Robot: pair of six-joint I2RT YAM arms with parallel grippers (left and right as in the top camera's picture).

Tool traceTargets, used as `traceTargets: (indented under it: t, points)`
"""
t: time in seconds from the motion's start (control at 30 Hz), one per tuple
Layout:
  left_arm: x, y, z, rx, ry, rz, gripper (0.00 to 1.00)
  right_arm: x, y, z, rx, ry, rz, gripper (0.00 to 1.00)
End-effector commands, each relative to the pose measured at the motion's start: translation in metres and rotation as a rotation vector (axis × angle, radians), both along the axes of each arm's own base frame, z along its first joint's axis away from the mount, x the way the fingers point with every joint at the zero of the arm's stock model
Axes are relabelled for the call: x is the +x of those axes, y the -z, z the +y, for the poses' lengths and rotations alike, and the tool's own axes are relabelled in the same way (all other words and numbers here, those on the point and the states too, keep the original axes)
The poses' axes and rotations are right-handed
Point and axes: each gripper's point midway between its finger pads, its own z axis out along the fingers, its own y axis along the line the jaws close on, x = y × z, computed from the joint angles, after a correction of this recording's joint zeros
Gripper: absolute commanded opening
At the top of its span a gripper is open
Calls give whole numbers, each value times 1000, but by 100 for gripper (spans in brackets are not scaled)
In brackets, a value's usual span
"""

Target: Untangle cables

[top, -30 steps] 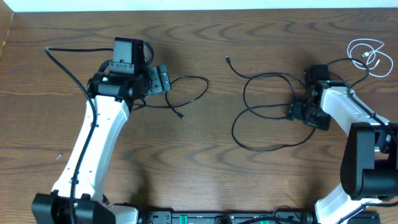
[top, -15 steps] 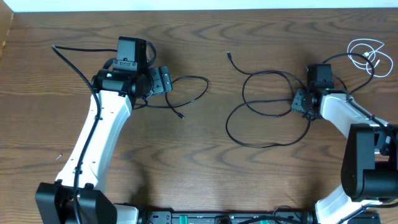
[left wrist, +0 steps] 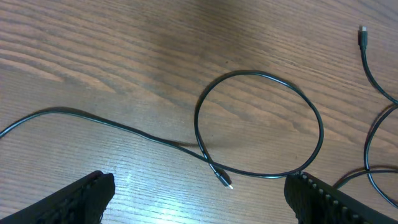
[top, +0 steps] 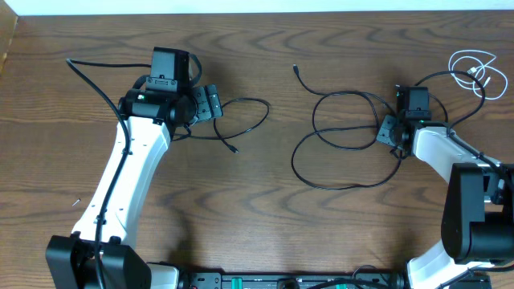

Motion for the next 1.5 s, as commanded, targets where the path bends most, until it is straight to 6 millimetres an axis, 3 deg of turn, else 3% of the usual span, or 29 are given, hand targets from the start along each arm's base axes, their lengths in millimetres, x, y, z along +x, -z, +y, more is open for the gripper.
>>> traceTargets:
  t: [0.0,0.03,0.07,0.17,0.27,0.37,0.43,0.53,0.67,0.8,0.9,1.03,1.2,1.37,1.47]
  points:
    - [0,2,0,4,-6,8,93,-30,32,11,77,5,111,38]
    - [0,2,0,4,-6,8,93,-30,32,14,94,-2,111,17]
    - [0,2,1,4,-6,8,93,-30,32,18,114,-13,111,3]
    - [0,2,1,4,-6,8,93,-22,23,32,182,-70,84,1]
    - [1,2,0,4,-6,7,93,-3,-7,40,248,-119,8,1]
    - [1,2,0,4,-6,4,93,26,-63,36,287,-143,-111,1]
    - [1,2,0,3,-6,5,93,43,-110,28,289,-161,-204,1]
    - [1,2,0,4,-6,4,93,64,-184,7,248,-158,-347,1]
    - [1,2,0,3,-6,4,93,77,-276,-28,149,-137,-521,1]
    - [1,2,0,3,-6,4,93,74,-341,-76,35,-30,-636,1]
    - [1,2,0,3,-6,4,93,60,-380,-130,-75,95,-706,1]
    - [1,2,0,3,-6,4,93,32,-391,-193,-189,264,-708,1]
    - [1,2,0,3,-6,3,93,-2,-378,-263,-304,423,-637,1]
    - [2,1,0,3,-6,0,93,-16,-343,-312,-320,504,-552,1]
    - [4,1,0,1,-5,-7,93,-9,-315,-323,-306,492,-493,2]
